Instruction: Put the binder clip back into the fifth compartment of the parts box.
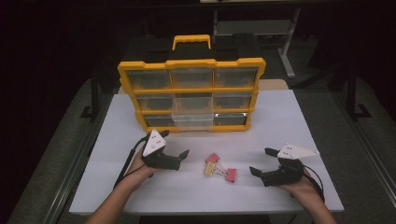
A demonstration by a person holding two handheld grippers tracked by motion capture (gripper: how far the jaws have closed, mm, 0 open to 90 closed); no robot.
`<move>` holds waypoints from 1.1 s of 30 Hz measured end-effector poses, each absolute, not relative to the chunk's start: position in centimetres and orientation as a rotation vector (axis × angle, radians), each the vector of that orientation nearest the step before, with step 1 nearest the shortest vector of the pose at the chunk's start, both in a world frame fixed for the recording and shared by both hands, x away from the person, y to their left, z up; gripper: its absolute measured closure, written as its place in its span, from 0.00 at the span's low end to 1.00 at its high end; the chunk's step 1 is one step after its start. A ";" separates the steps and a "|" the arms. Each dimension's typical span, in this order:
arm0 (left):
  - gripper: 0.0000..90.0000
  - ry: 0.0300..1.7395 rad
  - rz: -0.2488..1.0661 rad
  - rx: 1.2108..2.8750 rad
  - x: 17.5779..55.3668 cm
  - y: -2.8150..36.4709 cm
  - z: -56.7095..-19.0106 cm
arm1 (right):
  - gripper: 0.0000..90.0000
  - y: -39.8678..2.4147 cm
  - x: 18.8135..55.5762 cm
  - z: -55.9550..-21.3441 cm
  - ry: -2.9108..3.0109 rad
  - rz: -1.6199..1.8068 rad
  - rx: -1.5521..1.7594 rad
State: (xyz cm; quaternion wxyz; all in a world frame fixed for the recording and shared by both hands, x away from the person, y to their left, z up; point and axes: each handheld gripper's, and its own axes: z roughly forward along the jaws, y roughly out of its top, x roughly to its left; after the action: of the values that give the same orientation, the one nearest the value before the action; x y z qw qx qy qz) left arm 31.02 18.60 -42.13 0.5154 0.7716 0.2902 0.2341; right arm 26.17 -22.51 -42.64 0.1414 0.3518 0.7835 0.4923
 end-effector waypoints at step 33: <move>0.00 0.726 0.544 1.819 28.3 23.5 -41.8 | 0.06 -22.5 26.2 -42.6 2.260 1.420 1.017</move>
State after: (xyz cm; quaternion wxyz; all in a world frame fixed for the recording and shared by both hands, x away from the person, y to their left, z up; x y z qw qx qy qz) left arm 28.29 23.49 -41.76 0.5267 0.7607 0.3037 0.2275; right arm 26.21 -22.54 -42.64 0.1421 0.3526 0.7831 0.4922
